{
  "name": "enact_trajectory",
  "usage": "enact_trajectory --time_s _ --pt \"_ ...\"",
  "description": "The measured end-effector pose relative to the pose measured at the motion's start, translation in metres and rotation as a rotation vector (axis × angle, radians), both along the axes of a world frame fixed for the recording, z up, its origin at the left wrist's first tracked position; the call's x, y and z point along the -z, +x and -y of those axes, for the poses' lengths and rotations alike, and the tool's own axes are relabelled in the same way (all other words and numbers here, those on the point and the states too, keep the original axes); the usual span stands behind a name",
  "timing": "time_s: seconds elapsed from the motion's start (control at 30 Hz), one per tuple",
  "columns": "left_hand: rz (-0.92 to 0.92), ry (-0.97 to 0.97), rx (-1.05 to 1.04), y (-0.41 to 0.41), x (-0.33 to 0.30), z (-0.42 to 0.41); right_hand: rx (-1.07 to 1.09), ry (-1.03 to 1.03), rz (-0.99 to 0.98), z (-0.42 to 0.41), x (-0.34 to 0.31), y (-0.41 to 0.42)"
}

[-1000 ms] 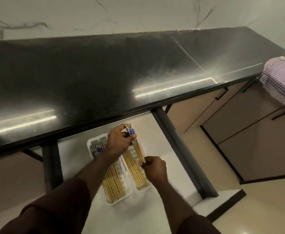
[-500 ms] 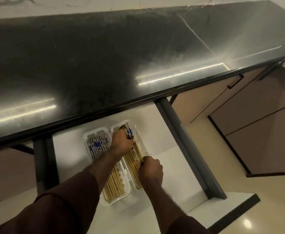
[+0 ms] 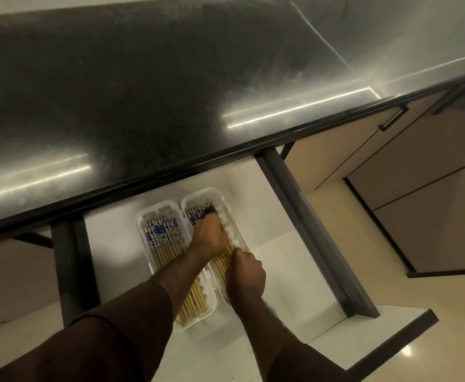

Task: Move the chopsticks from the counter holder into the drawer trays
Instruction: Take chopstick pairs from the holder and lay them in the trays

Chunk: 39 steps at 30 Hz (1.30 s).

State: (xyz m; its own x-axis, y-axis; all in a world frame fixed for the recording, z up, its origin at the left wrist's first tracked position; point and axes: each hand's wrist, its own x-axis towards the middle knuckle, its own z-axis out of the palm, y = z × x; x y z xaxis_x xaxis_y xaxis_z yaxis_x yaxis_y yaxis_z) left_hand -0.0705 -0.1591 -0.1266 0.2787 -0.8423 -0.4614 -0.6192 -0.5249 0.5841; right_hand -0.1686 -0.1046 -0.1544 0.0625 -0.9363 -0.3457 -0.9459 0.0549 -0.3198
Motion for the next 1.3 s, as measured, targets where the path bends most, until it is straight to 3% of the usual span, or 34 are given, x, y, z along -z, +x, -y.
enact_trajectory --time_s 0.43,1.3 --pt "0.100 0.215 0.340 -0.007 0.004 0.003 -0.098 -0.005 0.004 -0.002 -0.006 -0.003" --pt "0.281 0.208 0.526 -0.012 0.014 0.002 -0.204 0.090 -0.007 -0.007 -0.011 -0.016"
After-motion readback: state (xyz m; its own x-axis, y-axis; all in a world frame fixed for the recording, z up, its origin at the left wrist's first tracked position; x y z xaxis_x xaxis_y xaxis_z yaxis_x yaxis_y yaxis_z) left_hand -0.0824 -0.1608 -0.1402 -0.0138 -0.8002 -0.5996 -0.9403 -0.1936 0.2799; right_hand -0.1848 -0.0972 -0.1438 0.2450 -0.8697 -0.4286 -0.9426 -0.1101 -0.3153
